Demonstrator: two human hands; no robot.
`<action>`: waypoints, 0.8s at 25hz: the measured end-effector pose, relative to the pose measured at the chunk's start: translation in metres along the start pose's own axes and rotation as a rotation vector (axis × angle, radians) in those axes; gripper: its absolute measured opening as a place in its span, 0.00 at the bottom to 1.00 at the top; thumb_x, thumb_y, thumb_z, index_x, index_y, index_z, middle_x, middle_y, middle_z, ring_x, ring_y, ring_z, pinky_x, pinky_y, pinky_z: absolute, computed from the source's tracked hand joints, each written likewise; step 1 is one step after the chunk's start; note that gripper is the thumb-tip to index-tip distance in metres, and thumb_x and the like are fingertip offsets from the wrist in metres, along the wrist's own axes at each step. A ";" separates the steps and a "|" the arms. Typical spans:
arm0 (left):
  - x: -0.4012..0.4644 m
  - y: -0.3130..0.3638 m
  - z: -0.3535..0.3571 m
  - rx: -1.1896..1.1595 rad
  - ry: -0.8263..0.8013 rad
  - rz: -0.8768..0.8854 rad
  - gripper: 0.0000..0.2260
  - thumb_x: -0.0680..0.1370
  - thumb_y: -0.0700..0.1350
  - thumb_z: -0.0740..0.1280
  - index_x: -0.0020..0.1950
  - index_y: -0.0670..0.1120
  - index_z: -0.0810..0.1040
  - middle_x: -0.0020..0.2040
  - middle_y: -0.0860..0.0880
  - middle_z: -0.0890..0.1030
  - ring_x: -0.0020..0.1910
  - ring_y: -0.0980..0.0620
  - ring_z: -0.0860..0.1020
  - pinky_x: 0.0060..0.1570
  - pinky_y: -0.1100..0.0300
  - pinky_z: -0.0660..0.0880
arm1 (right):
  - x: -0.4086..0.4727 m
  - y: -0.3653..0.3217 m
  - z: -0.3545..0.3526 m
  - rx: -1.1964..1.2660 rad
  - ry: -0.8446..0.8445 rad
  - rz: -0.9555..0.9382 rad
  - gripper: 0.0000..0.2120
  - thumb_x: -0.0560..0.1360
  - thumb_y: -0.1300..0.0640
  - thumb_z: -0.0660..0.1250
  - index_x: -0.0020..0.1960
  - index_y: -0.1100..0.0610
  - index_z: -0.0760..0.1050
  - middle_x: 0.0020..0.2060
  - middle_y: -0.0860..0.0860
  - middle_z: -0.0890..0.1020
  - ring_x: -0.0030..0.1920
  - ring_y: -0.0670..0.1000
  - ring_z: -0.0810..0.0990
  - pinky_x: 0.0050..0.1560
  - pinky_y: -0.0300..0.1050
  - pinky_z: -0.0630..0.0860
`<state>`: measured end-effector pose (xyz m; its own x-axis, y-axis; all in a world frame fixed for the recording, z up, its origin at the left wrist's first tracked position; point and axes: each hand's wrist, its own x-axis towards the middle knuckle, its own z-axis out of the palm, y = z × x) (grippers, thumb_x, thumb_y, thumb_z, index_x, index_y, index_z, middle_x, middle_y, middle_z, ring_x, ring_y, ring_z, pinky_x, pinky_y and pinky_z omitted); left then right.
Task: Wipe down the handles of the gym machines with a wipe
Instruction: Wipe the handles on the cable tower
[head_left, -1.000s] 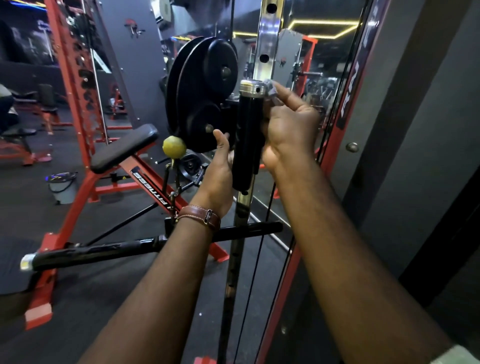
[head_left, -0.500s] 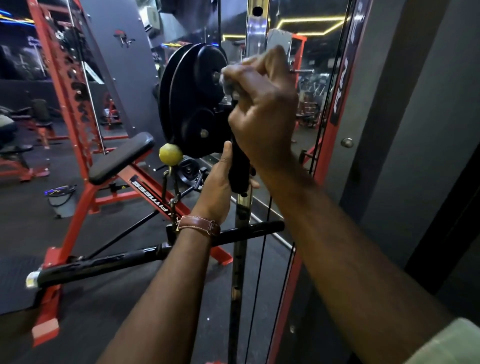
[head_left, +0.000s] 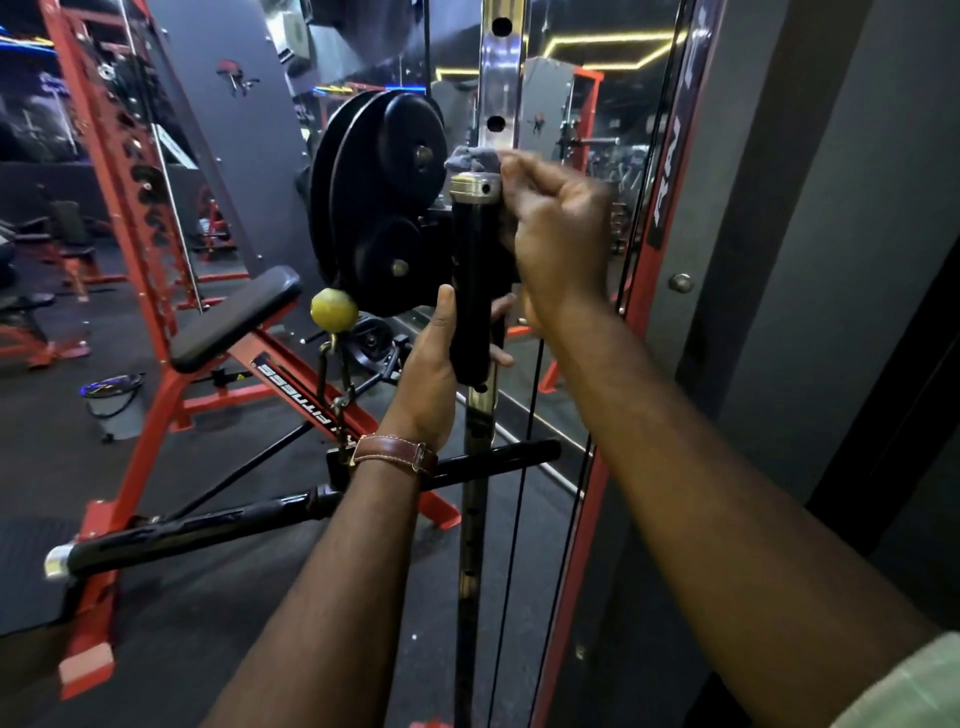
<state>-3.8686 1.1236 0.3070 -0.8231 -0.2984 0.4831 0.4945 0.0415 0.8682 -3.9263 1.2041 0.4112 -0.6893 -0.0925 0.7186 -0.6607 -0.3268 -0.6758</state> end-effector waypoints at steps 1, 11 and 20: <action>0.000 -0.002 0.000 -0.009 0.006 0.008 0.29 0.81 0.65 0.49 0.68 0.49 0.77 0.64 0.45 0.81 0.54 0.49 0.82 0.66 0.46 0.71 | -0.020 0.007 -0.002 -0.059 0.092 0.017 0.09 0.77 0.62 0.67 0.54 0.58 0.83 0.42 0.44 0.85 0.44 0.38 0.84 0.48 0.45 0.83; -0.002 -0.030 -0.004 -0.245 0.069 -0.049 0.27 0.84 0.62 0.48 0.61 0.42 0.74 0.60 0.40 0.77 0.64 0.47 0.75 0.67 0.52 0.69 | -0.084 0.061 -0.024 -0.163 0.010 0.104 0.10 0.75 0.69 0.70 0.54 0.60 0.84 0.48 0.49 0.86 0.51 0.42 0.84 0.53 0.39 0.81; 0.005 -0.039 0.008 -0.453 0.246 -0.138 0.17 0.84 0.43 0.52 0.54 0.40 0.80 0.53 0.43 0.83 0.57 0.46 0.80 0.62 0.54 0.74 | -0.057 0.132 -0.029 -0.505 -0.062 -0.248 0.19 0.66 0.71 0.62 0.50 0.59 0.86 0.47 0.53 0.87 0.50 0.51 0.85 0.52 0.50 0.82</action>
<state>-3.8946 1.1279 0.2763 -0.8261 -0.4890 0.2802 0.5023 -0.4132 0.7596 -3.9831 1.1936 0.2761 -0.4864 -0.1304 0.8640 -0.8715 0.1436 -0.4689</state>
